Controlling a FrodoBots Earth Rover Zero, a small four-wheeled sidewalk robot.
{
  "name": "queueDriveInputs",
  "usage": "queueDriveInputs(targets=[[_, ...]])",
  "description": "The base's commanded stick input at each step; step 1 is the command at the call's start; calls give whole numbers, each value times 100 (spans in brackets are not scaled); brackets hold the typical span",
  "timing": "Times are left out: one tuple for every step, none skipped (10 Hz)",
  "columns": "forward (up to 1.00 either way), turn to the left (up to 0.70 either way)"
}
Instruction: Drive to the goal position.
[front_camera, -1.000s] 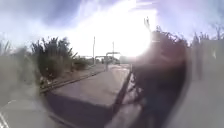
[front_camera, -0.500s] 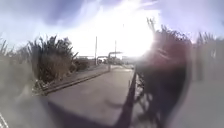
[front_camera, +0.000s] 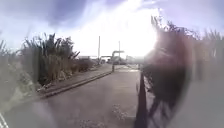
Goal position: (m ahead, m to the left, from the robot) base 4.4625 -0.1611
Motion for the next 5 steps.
queueDriveInputs(targets=[[85, -32], [85, -26], [85, -20], [85, 0], [85, 0]])
